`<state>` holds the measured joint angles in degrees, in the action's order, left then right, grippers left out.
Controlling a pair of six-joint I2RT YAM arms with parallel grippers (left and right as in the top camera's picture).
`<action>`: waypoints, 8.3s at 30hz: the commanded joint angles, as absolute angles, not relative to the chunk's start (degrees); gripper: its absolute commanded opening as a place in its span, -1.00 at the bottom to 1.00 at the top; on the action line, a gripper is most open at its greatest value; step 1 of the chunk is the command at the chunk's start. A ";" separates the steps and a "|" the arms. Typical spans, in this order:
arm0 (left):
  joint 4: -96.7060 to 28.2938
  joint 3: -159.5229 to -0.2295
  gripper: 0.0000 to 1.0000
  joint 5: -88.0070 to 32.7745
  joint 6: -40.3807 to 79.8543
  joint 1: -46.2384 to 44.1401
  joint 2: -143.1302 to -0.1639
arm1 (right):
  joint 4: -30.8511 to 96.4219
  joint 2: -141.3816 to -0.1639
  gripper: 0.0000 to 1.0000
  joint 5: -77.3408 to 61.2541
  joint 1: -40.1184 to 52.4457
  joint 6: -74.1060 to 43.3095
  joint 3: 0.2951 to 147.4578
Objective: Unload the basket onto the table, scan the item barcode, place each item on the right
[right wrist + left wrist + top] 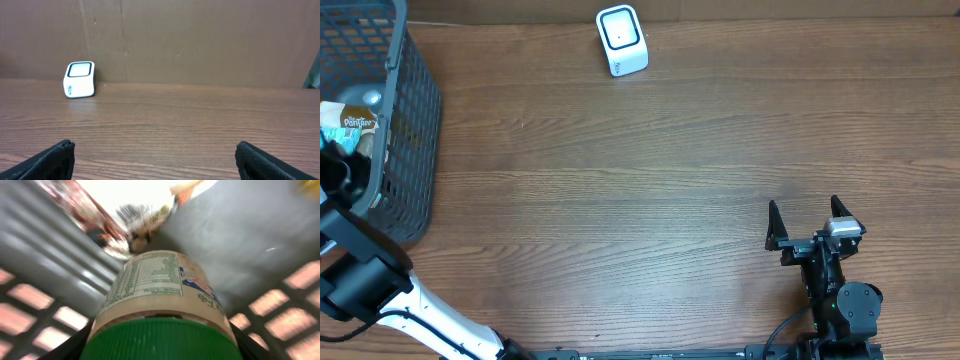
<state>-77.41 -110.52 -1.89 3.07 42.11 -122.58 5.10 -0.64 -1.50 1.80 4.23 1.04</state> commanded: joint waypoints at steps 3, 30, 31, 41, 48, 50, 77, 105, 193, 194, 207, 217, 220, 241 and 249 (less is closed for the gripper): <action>-82.89 -127.96 -0.28 -3.88 3.57 42.39 -121.32 | 4.71 -0.30 1.00 -1.41 1.54 3.84 0.45; -96.79 -175.92 -0.31 -20.16 11.25 13.85 -119.68 | 4.71 -0.30 1.00 -1.41 1.54 3.84 0.45; -96.79 -175.87 -0.31 -19.51 11.38 11.22 -119.68 | 4.69 -0.30 1.00 -1.41 1.54 3.84 0.45; -96.79 -171.13 -0.28 -5.50 12.14 -14.48 -119.70 | 4.71 -0.30 1.00 -1.41 1.54 3.84 0.45; -96.55 -158.58 -0.16 -5.34 17.39 -26.70 -119.70 | 4.71 -0.30 1.00 -1.41 1.54 3.84 0.45; -95.72 -154.65 -0.13 -5.37 18.24 -29.26 -119.70 | 4.71 -0.30 1.00 -1.43 1.54 3.84 0.45; -66.81 -113.40 -0.07 -1.93 33.50 -45.87 -119.72 | 4.71 -0.30 1.00 -1.41 1.54 3.84 0.45; -56.40 -103.74 -0.07 2.44 33.87 -49.52 -120.66 | 4.71 -0.30 1.00 -1.41 1.54 3.84 0.45; -52.62 -95.85 0.64 6.33 33.87 -54.04 -120.66 | 4.71 -0.30 1.00 -1.41 1.54 3.84 0.45; -52.62 -95.85 0.64 6.20 33.87 -54.04 -120.66 | 4.71 -0.30 1.00 -1.43 1.54 3.84 0.45; -52.66 -95.85 0.50 5.91 33.87 -54.02 -120.66 | 4.71 -0.30 1.00 -1.41 1.54 3.84 0.45; -55.13 -95.85 0.69 3.95 33.80 -54.02 -120.66 | 4.69 -0.30 1.00 -1.41 1.54 3.84 0.45; -56.07 -95.85 0.72 1.34 31.14 -54.02 -120.66 | 4.71 -0.30 1.00 -1.41 1.54 3.84 0.45; -67.81 -95.70 0.52 -7.73 27.27 -54.15 -120.66 | 4.69 -0.30 1.00 -1.41 1.54 3.84 0.45; -67.53 -92.55 0.58 -8.03 29.26 -55.57 -120.66 | 4.69 -0.30 1.00 -1.41 1.54 3.84 0.45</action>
<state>-68.42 -94.61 -7.01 28.38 -54.22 -121.30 5.10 -0.64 -1.50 1.80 4.25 1.04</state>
